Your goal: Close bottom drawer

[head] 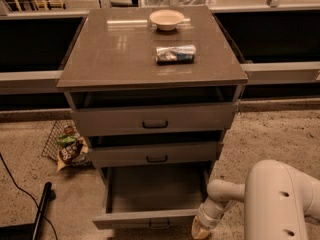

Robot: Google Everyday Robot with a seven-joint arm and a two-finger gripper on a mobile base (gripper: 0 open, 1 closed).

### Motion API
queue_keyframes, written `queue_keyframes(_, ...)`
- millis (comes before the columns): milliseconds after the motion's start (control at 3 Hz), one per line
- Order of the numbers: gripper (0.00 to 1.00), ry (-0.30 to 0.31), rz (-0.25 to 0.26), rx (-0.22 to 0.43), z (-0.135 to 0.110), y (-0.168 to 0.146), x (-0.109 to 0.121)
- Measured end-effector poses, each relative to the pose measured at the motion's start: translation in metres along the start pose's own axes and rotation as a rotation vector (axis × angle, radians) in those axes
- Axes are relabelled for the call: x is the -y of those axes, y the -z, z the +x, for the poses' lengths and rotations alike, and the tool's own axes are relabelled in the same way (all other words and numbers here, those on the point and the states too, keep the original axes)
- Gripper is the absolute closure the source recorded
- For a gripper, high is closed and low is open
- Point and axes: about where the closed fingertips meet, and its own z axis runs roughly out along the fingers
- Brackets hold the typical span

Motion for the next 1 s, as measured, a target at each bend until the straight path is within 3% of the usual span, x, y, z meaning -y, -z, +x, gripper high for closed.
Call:
queue_keyframes(667,1.0,0.019,0.14,-0.025,0.024,0.002,0.027)
queue_keyframes(1000,0.81,0.019,0.142,-0.025,0.024,0.002,0.028)
